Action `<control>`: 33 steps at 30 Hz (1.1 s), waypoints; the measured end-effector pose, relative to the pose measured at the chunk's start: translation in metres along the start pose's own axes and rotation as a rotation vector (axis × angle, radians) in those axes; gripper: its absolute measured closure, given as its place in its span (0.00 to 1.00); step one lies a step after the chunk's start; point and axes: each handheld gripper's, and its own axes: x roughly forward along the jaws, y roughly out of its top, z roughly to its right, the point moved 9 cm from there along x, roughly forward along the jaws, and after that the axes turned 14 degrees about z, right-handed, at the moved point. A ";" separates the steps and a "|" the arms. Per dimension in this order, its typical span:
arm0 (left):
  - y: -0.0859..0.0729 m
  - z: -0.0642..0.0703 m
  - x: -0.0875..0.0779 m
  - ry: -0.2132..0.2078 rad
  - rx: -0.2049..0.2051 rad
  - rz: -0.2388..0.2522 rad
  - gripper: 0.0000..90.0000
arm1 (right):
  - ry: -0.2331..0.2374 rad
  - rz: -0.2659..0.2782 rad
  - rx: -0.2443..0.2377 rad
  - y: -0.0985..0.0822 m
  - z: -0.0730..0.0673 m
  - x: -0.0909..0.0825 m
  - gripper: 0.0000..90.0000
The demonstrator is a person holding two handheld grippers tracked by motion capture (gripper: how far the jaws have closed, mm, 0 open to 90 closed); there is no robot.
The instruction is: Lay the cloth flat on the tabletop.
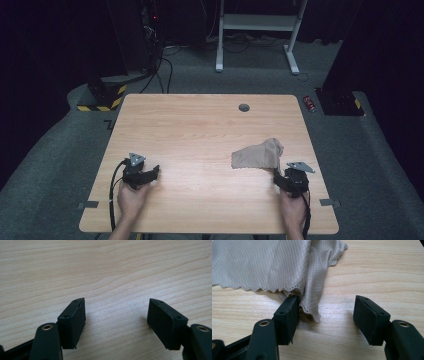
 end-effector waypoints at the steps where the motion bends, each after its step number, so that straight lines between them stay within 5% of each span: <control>1: 0.000 0.000 0.000 0.000 0.000 0.000 0.35 | 0.001 0.001 -0.004 0.000 0.000 0.000 0.41; 13: 0.000 0.000 0.000 -0.003 0.000 -0.001 0.34 | 0.014 0.000 -0.009 0.000 0.000 0.000 0.42; 21: 0.000 0.000 0.000 -0.003 0.000 0.000 0.34 | 0.061 -0.022 -0.022 -0.002 0.005 -0.006 0.42; 26: 0.000 0.000 0.000 -0.003 0.002 0.000 0.34 | 0.097 0.002 0.041 0.003 0.006 -0.017 0.44; 33: 0.000 0.000 0.000 -0.003 0.001 0.000 0.34 | 0.151 0.013 0.035 0.016 -0.002 -0.022 0.43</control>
